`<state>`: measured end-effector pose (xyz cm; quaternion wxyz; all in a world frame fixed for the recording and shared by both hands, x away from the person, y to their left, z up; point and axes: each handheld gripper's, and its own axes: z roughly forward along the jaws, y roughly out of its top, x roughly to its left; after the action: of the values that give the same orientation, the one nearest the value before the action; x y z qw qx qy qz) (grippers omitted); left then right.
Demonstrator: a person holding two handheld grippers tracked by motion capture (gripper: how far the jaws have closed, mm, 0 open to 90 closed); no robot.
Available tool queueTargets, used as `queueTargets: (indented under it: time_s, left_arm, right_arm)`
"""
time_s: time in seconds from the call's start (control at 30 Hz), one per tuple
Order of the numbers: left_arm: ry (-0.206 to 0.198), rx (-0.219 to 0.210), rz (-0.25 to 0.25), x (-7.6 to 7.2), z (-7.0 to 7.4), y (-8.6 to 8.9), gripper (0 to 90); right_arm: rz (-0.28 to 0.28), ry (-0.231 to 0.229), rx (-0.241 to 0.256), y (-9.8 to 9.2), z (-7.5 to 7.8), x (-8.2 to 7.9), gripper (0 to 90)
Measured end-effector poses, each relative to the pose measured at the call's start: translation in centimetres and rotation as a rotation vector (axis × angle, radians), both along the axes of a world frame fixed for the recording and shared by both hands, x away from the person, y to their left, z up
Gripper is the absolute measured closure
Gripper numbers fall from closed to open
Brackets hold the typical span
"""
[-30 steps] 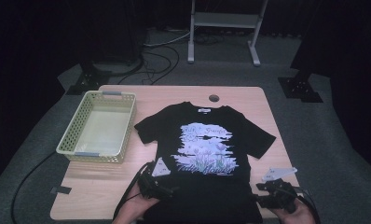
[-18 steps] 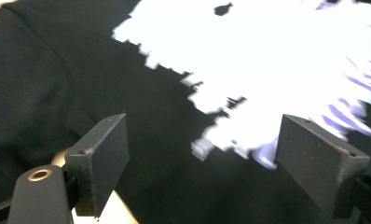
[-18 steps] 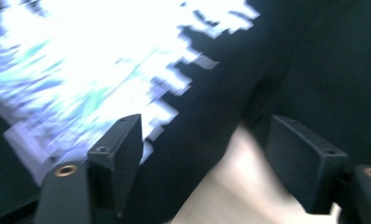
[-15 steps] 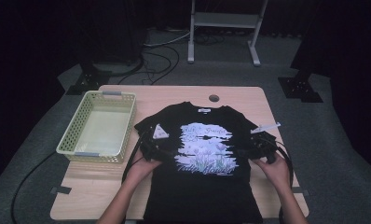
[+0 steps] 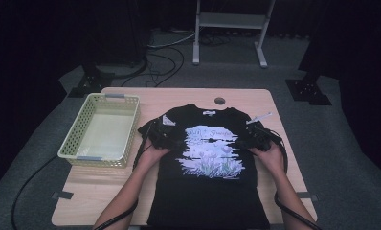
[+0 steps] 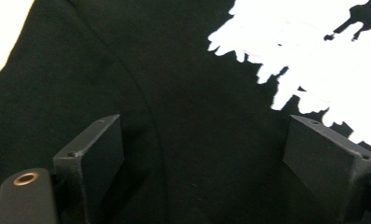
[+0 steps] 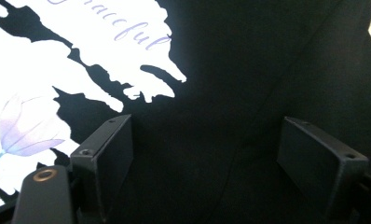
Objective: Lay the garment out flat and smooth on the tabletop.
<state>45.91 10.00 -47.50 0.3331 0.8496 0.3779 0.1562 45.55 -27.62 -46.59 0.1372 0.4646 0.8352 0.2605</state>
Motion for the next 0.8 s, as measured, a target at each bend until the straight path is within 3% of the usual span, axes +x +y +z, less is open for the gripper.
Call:
queueTargets:
  time_s: [0.13,0.27,0.33,0.37,0.43,0.47,0.53,0.67,0.7,0.8]
  left_arm:
    - [0.008,0.004,0.010,1.5,0.1,0.1,12.0]
    - [0.028,0.011,0.045,3.4,0.3,0.1,12.0]
    - [0.053,-0.018,0.074,3.8,0.7,0.1,12.0]
    - [0.055,-0.049,0.083,3.7,0.9,0.2,12.0]
    - [0.030,-0.100,0.074,2.8,1.8,0.2,12.0]
    - [0.030,-0.100,0.074,2.8,1.8,0.2,11.9]
    - [0.012,-0.118,0.050,1.5,2.5,0.1,11.9]
    - [0.004,-0.141,0.035,0.2,3.0,0.2,10.8]
    - [-0.010,-0.142,0.012,-1.3,3.3,0.1,10.8]
    - [-0.023,-0.144,-0.001,-2.6,3.5,0.3,10.7]
  right_arm:
    - [0.008,-0.029,0.018,-0.1,-0.3,1.4,15.6]
    - [0.011,0.009,-0.004,0.1,0.0,2.9,13.5]
    - [-0.002,0.051,0.000,0.2,0.3,3.5,13.1]
    - [-0.019,0.069,0.029,0.3,0.5,3.4,13.0]
    - [-0.021,0.028,0.109,0.4,1.1,2.5,13.0]
    - [-0.021,0.028,0.109,0.4,1.1,2.5,13.0]
    - [0.022,-0.014,0.163,0.8,1.7,1.0,11.3]
    - [0.055,-0.025,0.180,1.4,1.9,-0.7,11.3]
    - [0.063,-0.021,0.195,1.4,1.8,-1.4,11.3]
    - [0.079,-0.025,0.188,1.2,1.6,-2.7,11.3]
